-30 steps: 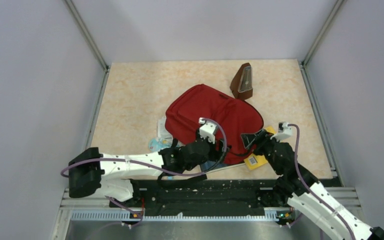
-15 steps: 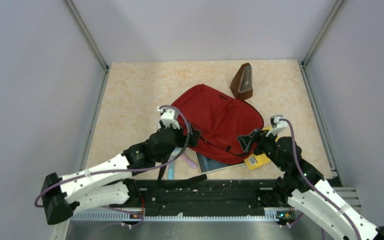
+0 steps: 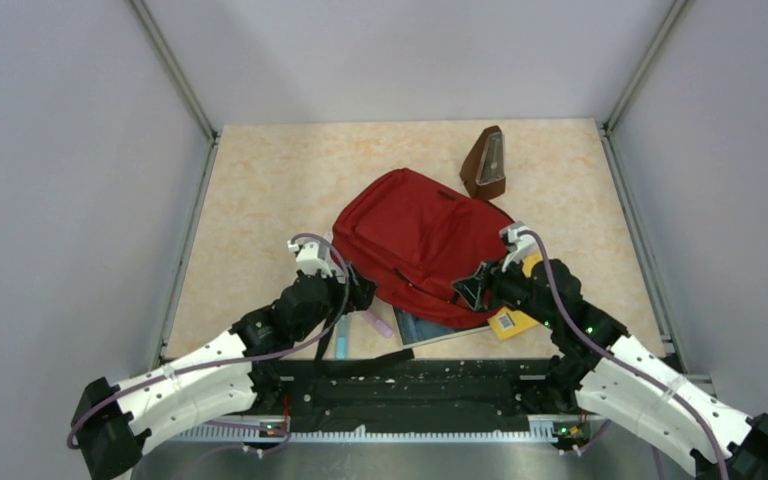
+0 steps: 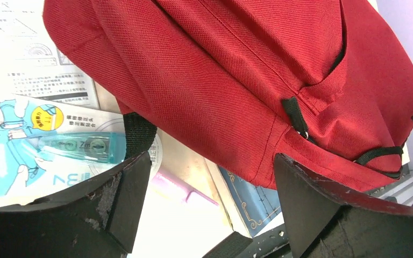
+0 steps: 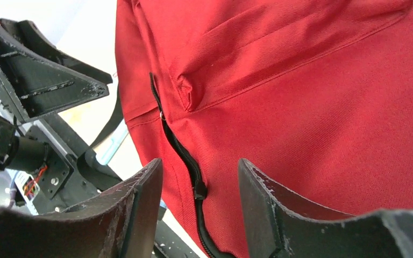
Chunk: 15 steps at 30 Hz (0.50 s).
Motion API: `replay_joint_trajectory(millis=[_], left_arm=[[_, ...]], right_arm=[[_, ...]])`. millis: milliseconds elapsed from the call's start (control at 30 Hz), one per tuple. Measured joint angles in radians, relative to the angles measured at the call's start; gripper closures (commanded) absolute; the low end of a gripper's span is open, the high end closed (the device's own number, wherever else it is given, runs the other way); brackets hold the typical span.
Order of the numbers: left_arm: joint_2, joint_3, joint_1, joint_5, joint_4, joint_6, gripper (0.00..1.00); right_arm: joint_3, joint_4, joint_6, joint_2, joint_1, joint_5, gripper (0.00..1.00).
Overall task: Pack the student bag
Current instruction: Unzip the student bag at the center of the board.
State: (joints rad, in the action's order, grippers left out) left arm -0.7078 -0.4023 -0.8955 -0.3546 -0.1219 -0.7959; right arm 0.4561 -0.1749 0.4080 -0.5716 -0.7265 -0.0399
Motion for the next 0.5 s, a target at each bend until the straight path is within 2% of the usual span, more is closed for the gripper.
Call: replay_joint_trajectory(millis=[200, 500], left_arm=[[-0.069, 0.008, 0.024, 0.047, 0.082, -0.030, 0.13], [-0.108, 0.045, 0.048, 0.055, 0.192, -0.053, 0.33]], right_arm=[[0.024, 0.011, -0.031, -0.092, -0.029, -0.007, 0.57], [0.031, 0.011, -0.053, -0.158, -0.062, 0.013, 0.65]])
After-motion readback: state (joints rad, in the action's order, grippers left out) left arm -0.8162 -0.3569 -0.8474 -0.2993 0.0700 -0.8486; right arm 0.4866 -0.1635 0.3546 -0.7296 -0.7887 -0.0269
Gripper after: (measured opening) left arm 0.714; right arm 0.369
